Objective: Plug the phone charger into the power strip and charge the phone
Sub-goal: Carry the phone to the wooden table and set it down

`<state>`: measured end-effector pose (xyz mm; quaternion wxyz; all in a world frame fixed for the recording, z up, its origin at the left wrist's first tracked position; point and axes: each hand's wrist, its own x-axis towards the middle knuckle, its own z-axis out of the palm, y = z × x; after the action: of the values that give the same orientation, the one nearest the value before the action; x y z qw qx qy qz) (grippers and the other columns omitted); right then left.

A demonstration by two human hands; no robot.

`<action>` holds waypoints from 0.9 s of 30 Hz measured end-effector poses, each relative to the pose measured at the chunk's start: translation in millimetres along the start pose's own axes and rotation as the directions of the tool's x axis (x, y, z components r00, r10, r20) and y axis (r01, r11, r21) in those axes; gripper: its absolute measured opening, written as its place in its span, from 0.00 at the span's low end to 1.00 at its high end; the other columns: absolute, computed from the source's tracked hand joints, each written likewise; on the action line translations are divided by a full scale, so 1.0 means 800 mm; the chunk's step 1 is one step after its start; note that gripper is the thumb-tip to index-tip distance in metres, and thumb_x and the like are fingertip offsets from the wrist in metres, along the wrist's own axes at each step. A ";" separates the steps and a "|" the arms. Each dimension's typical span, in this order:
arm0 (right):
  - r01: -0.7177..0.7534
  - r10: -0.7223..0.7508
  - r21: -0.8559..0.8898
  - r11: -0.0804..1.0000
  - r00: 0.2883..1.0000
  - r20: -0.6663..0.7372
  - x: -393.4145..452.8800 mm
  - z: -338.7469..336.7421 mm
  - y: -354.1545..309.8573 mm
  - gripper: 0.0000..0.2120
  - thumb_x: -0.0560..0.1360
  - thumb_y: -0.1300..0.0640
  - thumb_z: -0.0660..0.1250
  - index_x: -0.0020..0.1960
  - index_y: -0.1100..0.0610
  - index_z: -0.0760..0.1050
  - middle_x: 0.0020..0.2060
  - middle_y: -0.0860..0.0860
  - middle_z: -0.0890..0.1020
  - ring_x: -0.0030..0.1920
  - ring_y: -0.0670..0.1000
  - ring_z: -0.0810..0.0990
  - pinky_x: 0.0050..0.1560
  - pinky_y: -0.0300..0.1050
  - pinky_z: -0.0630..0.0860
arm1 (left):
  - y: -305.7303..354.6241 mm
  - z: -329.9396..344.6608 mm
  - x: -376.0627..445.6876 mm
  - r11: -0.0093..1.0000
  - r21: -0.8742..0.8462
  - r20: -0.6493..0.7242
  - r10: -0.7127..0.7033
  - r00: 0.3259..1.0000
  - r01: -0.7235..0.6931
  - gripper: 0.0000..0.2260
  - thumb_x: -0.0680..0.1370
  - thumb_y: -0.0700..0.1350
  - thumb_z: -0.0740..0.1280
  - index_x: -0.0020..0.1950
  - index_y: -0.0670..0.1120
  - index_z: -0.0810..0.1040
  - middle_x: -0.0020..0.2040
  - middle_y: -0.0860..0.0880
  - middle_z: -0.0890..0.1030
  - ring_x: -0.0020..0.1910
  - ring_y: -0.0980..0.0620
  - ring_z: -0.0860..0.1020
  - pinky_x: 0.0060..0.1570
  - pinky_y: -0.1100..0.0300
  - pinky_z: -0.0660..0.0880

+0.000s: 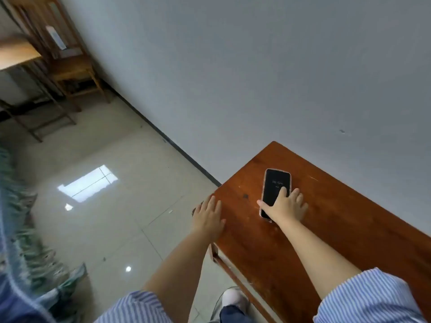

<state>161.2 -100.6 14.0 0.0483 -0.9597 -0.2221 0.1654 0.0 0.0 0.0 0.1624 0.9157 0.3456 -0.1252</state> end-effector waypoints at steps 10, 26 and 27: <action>-0.094 0.111 0.152 0.984 0.988 -0.106 0.034 0.038 -0.014 0.37 0.70 0.40 0.65 0.69 0.59 0.56 0.69 0.64 0.62 0.67 0.63 0.61 0.67 0.59 0.63 | -0.013 0.054 0.013 0.999 -0.010 -0.043 -0.042 0.998 0.042 0.27 0.79 0.57 0.46 0.74 0.47 0.43 0.77 0.46 0.45 0.75 0.48 0.41 0.72 0.53 0.36; 0.433 -0.432 0.158 0.887 0.901 -0.047 0.020 0.041 -0.207 0.34 0.64 0.46 0.72 0.64 0.59 0.64 0.60 0.62 0.70 0.60 0.62 0.67 0.60 0.57 0.67 | -0.184 -0.026 0.022 0.926 -0.253 -0.110 -0.317 0.942 0.281 0.25 0.80 0.47 0.55 0.73 0.41 0.51 0.77 0.44 0.51 0.76 0.47 0.47 0.74 0.50 0.51; 0.462 -0.463 0.153 0.874 0.886 -0.030 0.020 0.046 -0.240 0.35 0.64 0.46 0.72 0.64 0.59 0.64 0.60 0.62 0.70 0.60 0.62 0.66 0.60 0.56 0.67 | -0.219 -0.035 0.019 0.911 -0.245 -0.121 -0.368 0.922 0.332 0.24 0.79 0.46 0.56 0.73 0.41 0.52 0.77 0.43 0.52 0.76 0.46 0.48 0.74 0.50 0.52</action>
<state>83.3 79.3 7.1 0.1603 -0.8715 -0.4313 0.1696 -103.4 143.7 -16.4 0.2083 0.8222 0.5284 -0.0375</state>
